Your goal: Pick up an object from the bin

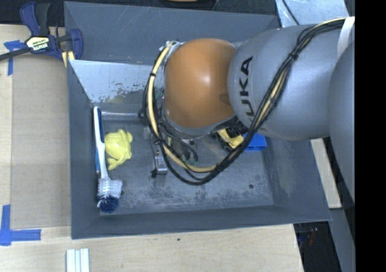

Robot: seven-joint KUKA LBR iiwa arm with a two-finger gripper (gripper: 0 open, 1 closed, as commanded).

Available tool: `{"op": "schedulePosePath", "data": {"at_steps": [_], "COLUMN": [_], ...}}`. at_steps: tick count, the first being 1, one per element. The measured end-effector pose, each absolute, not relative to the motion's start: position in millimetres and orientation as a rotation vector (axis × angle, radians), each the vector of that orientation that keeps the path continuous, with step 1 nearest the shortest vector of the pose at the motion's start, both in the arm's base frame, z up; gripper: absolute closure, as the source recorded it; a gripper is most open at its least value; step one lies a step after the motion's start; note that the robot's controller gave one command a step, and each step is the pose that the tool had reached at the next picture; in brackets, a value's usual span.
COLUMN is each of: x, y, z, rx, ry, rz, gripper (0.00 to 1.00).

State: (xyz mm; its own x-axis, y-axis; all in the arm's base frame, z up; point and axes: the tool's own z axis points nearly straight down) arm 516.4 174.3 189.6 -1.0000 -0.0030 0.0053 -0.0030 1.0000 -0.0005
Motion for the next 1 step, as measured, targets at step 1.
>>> {"op": "schedulePosePath", "data": {"at_steps": [1], "x": [518.5], "y": [173.3], "z": [193.8], "rx": [-0.001], "ry": [-3.144], "rz": [-0.002], "gripper": [0.0]}}
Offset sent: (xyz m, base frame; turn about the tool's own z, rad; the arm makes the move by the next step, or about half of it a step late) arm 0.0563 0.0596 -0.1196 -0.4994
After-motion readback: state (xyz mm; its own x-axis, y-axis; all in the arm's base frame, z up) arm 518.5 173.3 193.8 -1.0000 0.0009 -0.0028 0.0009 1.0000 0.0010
